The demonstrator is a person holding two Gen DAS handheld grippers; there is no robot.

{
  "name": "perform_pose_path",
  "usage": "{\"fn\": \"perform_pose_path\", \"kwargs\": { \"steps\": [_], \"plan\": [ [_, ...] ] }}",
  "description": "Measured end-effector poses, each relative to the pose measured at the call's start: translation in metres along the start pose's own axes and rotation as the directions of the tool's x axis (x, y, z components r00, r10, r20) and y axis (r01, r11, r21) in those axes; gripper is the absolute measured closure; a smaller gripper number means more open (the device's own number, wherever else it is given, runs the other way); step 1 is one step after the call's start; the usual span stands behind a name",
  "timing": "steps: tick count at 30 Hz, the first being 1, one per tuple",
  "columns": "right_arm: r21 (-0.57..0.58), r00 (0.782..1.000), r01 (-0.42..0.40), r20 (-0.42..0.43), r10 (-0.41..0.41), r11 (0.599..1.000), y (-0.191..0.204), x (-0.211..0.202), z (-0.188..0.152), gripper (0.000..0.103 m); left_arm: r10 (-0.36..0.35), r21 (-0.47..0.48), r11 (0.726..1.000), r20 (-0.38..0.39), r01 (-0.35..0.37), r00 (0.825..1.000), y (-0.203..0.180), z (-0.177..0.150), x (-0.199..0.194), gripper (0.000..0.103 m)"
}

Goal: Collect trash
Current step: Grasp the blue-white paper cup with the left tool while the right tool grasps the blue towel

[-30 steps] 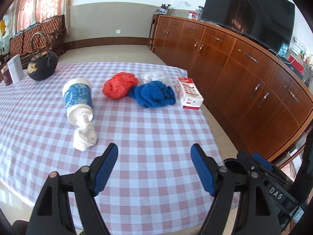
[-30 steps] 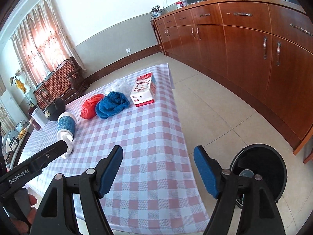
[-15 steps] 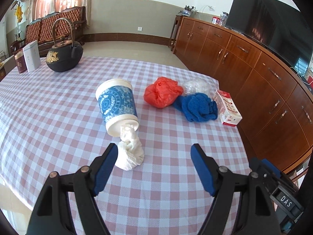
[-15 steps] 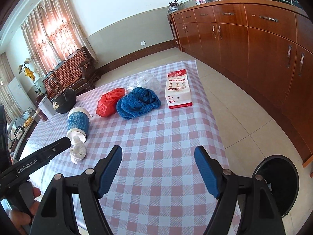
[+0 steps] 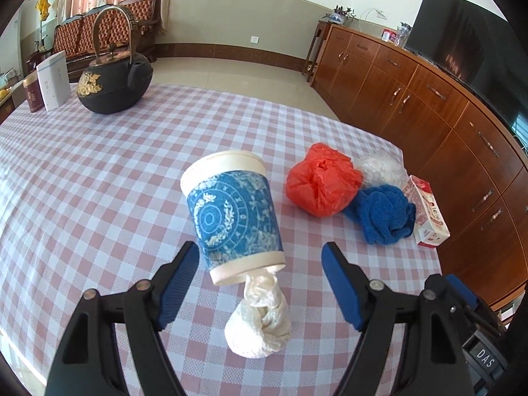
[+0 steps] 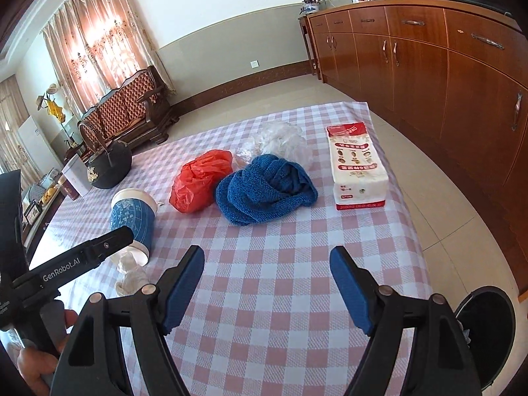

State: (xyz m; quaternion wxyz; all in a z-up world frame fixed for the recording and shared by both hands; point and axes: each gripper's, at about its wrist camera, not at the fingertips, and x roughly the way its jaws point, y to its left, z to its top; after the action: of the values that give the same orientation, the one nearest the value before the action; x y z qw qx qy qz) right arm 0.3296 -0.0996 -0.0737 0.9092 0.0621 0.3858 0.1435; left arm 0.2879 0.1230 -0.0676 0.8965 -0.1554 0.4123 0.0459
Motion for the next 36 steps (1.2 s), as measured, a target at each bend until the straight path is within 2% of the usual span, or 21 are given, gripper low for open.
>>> {"fn": "perform_pose_path", "kwargs": {
  "steps": [6, 15, 20, 22, 23, 24, 25, 29, 36],
  "plan": [
    [0.005, 1.000, 0.000, -0.030, 0.000, 1.000, 0.005, 0.033, 0.018, 0.022, 0.015, -0.010, 1.000, -0.019, -0.015, 1.000, 0.006, 0.009, 0.019, 0.025],
    [0.027, 0.998, 0.002, -0.059, 0.000, 1.000, 0.008, 0.071, 0.041, 0.022, 0.002, -0.013, 1.000, -0.037, -0.002, 0.999, 0.007, 0.012, 0.032, 0.025],
    [0.003, 0.995, 0.027, -0.092, -0.027, 1.000, 0.015, 0.089, 0.048, 0.022, -0.011, -0.016, 1.000, -0.043, 0.010, 0.999, 0.006, 0.014, 0.039, 0.028],
    [0.005, 0.995, 0.020, -0.100, -0.020, 1.000, 0.015, 0.095, 0.047, 0.030, -0.017, -0.018, 1.000, -0.047, 0.016, 0.999, 0.007, 0.014, 0.041, 0.034],
    [-0.002, 0.995, 0.027, -0.094, -0.027, 1.000, 0.015, 0.095, 0.047, 0.045, -0.021, -0.019, 1.000, -0.049, 0.020, 0.999, 0.007, 0.014, 0.042, 0.038],
    [-0.010, 0.995, 0.018, -0.095, -0.019, 1.000, 0.015, 0.097, 0.048, 0.056, -0.023, -0.019, 1.000, -0.044, 0.023, 0.999, 0.007, 0.014, 0.041, 0.038],
    [-0.015, 0.995, 0.013, -0.096, -0.015, 1.000, 0.015, 0.097, 0.047, 0.059, -0.026, -0.018, 1.000, -0.040, 0.025, 0.999, 0.006, 0.014, 0.041, 0.038],
    [-0.046, 0.995, -0.004, -0.100, -0.001, 0.999, 0.017, 0.098, 0.045, 0.083, -0.040, -0.024, 0.999, -0.038, 0.039, 0.998, 0.007, 0.013, 0.042, 0.040],
    [-0.059, 0.997, -0.038, -0.071, 0.034, 0.998, 0.019, 0.075, 0.031, 0.088, -0.059, -0.029, 0.998, -0.015, 0.059, 0.998, 0.010, 0.007, 0.033, 0.042]
  ]
}}
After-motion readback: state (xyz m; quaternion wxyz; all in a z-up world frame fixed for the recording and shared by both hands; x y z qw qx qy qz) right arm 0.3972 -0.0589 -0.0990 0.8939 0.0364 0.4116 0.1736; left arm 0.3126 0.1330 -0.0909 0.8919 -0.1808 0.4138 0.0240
